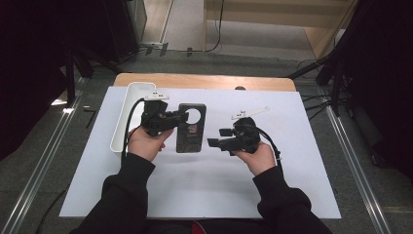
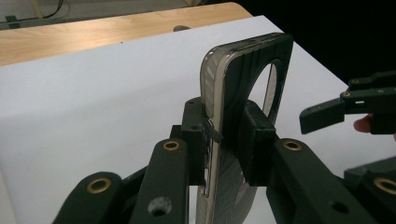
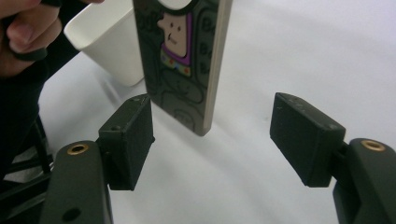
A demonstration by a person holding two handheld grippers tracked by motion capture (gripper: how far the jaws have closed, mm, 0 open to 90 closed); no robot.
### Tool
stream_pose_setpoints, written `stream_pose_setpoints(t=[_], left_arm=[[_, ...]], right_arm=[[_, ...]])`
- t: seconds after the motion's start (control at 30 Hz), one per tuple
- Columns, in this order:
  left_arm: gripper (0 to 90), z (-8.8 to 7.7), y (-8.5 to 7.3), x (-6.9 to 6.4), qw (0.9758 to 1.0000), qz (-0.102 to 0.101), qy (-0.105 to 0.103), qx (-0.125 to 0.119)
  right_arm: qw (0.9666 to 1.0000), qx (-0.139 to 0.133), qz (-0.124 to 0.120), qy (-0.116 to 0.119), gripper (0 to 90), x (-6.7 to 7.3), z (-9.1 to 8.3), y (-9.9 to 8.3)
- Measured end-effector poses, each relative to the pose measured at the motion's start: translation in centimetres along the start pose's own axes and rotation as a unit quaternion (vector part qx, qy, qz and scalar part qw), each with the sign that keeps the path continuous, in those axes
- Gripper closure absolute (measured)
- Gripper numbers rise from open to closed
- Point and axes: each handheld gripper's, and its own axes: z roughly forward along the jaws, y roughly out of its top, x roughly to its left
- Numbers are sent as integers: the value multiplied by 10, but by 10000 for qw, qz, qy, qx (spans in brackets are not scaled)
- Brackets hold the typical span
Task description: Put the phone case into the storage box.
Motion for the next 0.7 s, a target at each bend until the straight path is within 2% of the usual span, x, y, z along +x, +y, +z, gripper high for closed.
stream_pose_setpoints(t=[0.3, 0.37, 0.7], left_arm=[[745, -6, 0, 5, 10000, -62, 11, -36], [745, -6, 0, 5, 10000, -61, 12, -30], [745, -6, 0, 6, 10000, -65, -8, 12]], right_arm=[[9993, 2, -378, -68, 272, 3, -7, -14], [9994, -47, -347, -1, 271, 0, -10, -17], [9996, -91, -254, -60, 271, -9, -22, -30]])
